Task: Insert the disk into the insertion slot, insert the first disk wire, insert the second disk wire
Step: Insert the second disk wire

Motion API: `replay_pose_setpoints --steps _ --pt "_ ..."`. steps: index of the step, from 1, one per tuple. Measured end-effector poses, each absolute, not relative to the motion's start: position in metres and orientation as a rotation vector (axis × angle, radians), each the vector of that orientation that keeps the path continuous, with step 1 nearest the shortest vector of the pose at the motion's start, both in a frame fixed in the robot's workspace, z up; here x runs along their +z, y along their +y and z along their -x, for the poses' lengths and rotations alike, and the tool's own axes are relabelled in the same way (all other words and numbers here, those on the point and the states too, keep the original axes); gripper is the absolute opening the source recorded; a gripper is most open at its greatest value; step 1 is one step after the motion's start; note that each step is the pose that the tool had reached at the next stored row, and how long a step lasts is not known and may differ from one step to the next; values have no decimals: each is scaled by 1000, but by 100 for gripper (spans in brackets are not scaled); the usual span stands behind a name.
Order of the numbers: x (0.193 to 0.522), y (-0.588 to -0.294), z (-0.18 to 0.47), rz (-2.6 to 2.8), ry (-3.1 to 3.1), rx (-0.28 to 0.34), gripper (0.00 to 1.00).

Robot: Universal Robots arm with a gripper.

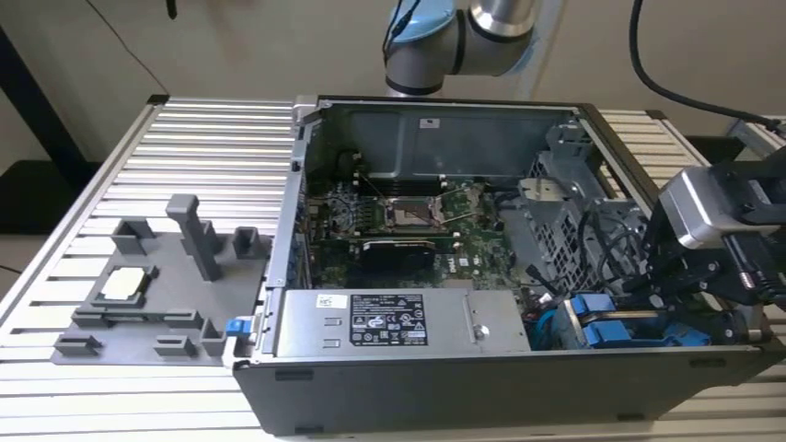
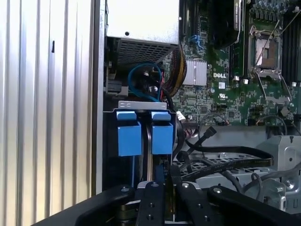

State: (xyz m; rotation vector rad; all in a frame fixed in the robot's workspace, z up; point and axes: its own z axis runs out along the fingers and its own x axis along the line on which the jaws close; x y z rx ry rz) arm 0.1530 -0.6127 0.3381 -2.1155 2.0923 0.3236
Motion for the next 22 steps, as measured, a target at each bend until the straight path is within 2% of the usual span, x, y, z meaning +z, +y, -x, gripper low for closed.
replay_pose_setpoints --steps 22 --pt "337 -611 -152 2079 2125 321 16"
